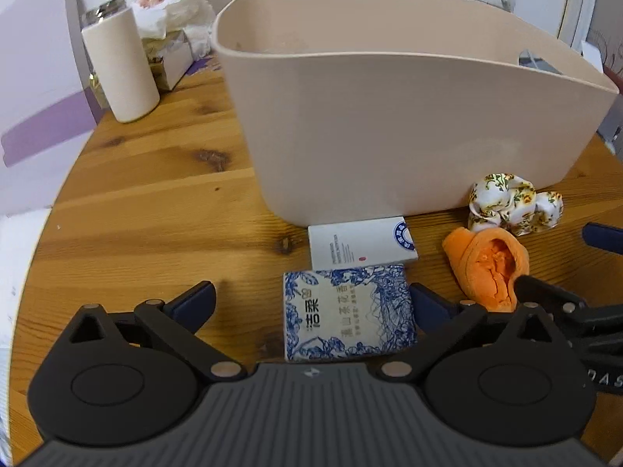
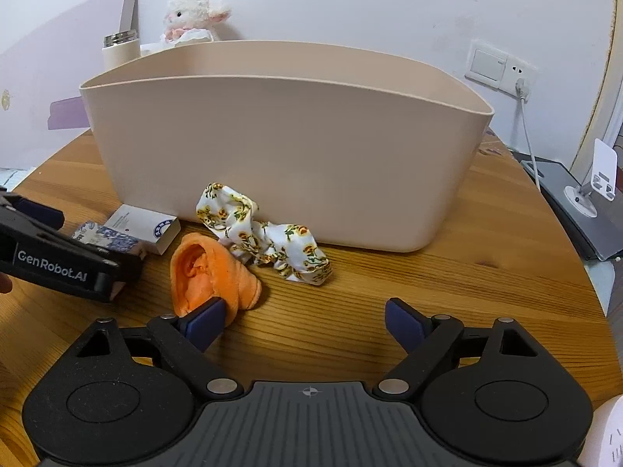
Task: Organize objects
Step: 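Grasp the blue-and-white box with the left tool while the right tool grasps the orange cloth, then drop the blue-and-white box into the basket with the left tool while the right tool drops the orange cloth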
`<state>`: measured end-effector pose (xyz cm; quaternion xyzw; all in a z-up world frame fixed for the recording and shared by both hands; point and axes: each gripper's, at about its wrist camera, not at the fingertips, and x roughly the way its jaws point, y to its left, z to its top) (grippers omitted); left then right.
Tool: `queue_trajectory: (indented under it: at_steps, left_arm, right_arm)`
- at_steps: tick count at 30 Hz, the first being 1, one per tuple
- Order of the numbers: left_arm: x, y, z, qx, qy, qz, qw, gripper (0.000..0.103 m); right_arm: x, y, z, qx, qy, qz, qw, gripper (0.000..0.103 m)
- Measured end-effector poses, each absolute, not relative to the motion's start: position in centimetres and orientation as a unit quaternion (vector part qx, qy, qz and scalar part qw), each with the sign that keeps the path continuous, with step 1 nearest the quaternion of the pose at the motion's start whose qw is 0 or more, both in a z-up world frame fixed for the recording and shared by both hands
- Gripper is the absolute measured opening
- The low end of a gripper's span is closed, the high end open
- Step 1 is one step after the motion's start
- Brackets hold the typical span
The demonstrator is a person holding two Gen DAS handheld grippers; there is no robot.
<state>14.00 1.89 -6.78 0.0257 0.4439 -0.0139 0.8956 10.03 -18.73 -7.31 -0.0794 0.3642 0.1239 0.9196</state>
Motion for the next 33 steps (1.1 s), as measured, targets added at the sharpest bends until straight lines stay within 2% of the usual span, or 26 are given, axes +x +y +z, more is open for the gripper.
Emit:
queue_trajectory:
  at_steps: [5,9,10,11,12,14,16,18,27,33]
  left_arm:
    - [13.9,2.8,-6.6,0.004,0.454,-0.017,0.891,0.103]
    - [13.7,3.1,-6.7,0.001,0.457,-0.015,0.889,0.103]
    - [13.6,3.0,-6.7,0.007,0.456,-0.016,0.89,0.1]
    - [13.4,2.9,-6.6,0.015,0.453,-0.016,0.891,0.094]
    - [12.9,2.8,-6.3,0.017,0.446,-0.026,0.894,0.089]
    - [12.4,2.6,-6.0,0.023,0.441,-0.04,0.897,0.067]
    - [12.2,2.6,-5.8,0.025,0.441,-0.048,0.896,0.065]
    - [11.8,2.7,-5.9,0.027,0.437,-0.053,0.897,0.065]
    - [10.5,3.0,-5.7,0.026,0.435,-0.064,0.898,0.065]
    - [9.6,3.0,-3.8,0.032,0.406,-0.067,0.911,0.065]
  right_arm:
    - [9.9,-18.3,-6.8,-0.071,0.355,0.148,0.92,0.088]
    - [10.3,-17.2,-7.3,-0.08,0.357,0.154,0.918,0.08]
    - [10.4,-17.1,-7.4,-0.076,0.359,0.155,0.917,0.073]
    - [10.4,-17.0,-7.5,-0.071,0.362,0.158,0.916,0.067]
    - [10.5,-17.0,-7.6,-0.064,0.367,0.162,0.914,0.055]
    - [10.6,-16.9,-7.6,-0.051,0.37,0.168,0.912,0.041]
    - [10.4,-16.6,-7.5,-0.059,0.369,0.169,0.912,0.017]
    - [10.0,-16.3,-7.5,-0.069,0.369,0.172,0.911,0.011]
    - [8.5,-17.1,-7.1,-0.073,0.369,0.163,0.912,0.007]
    - [7.3,-18.7,-5.5,-0.064,0.35,0.152,0.922,0.007]
